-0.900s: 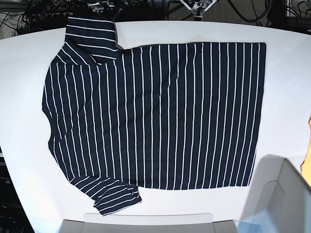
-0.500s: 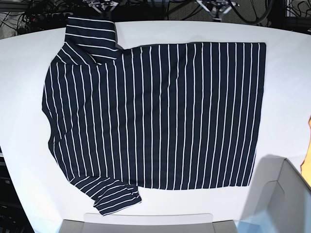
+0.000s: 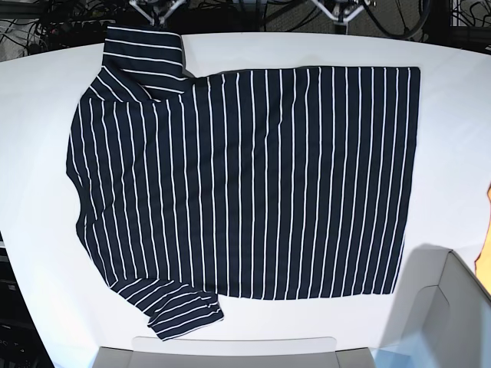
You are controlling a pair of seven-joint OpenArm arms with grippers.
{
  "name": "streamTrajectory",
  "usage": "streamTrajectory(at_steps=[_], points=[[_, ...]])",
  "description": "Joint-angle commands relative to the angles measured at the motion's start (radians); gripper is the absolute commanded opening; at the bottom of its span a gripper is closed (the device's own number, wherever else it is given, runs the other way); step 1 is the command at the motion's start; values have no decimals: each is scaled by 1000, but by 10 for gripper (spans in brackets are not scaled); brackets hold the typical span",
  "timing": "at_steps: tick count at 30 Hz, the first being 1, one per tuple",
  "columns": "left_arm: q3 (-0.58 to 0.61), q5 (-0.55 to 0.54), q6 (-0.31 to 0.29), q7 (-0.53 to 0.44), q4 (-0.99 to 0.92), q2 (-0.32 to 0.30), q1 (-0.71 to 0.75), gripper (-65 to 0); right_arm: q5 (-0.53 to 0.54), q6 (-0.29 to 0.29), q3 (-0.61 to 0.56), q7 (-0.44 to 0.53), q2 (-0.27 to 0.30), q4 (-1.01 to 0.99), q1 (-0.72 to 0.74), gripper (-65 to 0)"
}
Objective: Fold the T-shirt properly
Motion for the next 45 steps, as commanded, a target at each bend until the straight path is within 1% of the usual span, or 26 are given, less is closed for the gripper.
streamTrajectory(at_steps=[1, 3, 6, 9, 13, 15, 18, 20, 22, 23, 25, 29, 31, 32, 33, 35, 36, 39, 41, 43, 45], points=[[1, 0, 7, -9, -3, -9, 9, -649, 1, 2, -5, 6, -15, 1, -4, -648], [1, 0, 7, -9, -5, -9, 9, -649, -1, 2, -3, 6, -32, 1, 0, -648], [1, 0, 7, -10, -5, -9, 6, -649, -5, 2, -8, 16, -41, 2, -7, -648], [3, 0, 7, -12, -5, -13, 6, -649, -5, 2, -8, -10, -44, 5, -33, -648], [3, 2, 7, -15, -5, -15, 9, -649, -4, 2, -8, 19, -46, 61, -44, -648], [3, 2, 7, -16, -5, -13, 10, -649, -4, 2, -9, 2, -40, 67, -47, -648], [1, -1, 7, -24, 3, -16, 10, -649, -4, 2, -8, -59, -15, 67, -49, -648], [-8, -6, 7, -82, 61, -23, 29, -649, -4, 2, -5, -88, -12, 67, -59, -648], [-2, -4, 7, -165, 115, -29, 78, -649, -4, 2, -8, -96, -10, 76, -82, -648], [-1, -4, 7, -183, 117, -30, 87, -649, -4, 2, -8, -97, -6, 84, -93, -648], [-8, -4, 7, -196, 114, -32, 90, -649, -4, 2, -8, -97, 11, 108, -118, -648], [-2, -6, 6, -203, 117, -15, 92, -649, -4, 4, -8, -97, 14, 196, -162, -648], [-7, -6, 6, -190, 120, 8, 92, -649, -4, 4, -11, -97, 14, 228, -185, -648], [-7, -6, 6, -168, 120, 8, 92, -649, -4, 4, -11, -97, 14, 242, -196, -648], [-7, -6, 6, -127, 120, 8, 92, -649, -4, 4, -11, -97, 14, 251, -205, -649], [-7, -6, 6, -4, 121, 7, 101, -649, -4, 4, -11, -97, 17, 274, -233, -649], [-7, -6, 6, 28, 132, 7, 113, -649, -4, 4, -11, -97, 34, 289, -247, -649], [-8, -6, 6, 30, 232, -1, 193, -649, -4, 6, -11, -97, 68, 372, -306, -649], [-8, -6, 6, 44, 319, -7, 259, -649, -4, 6, -19, -97, 83, 472, -372, -649], [-8, -6, 6, 51, 404, -9, 311, -649, -2, 6, -62, -97, 92, 567, -435, -649], [-8, -6, 6, 51, 493, -9, 366, -649, -2, 6, -104, -97, 115, 648, -489, -650]])
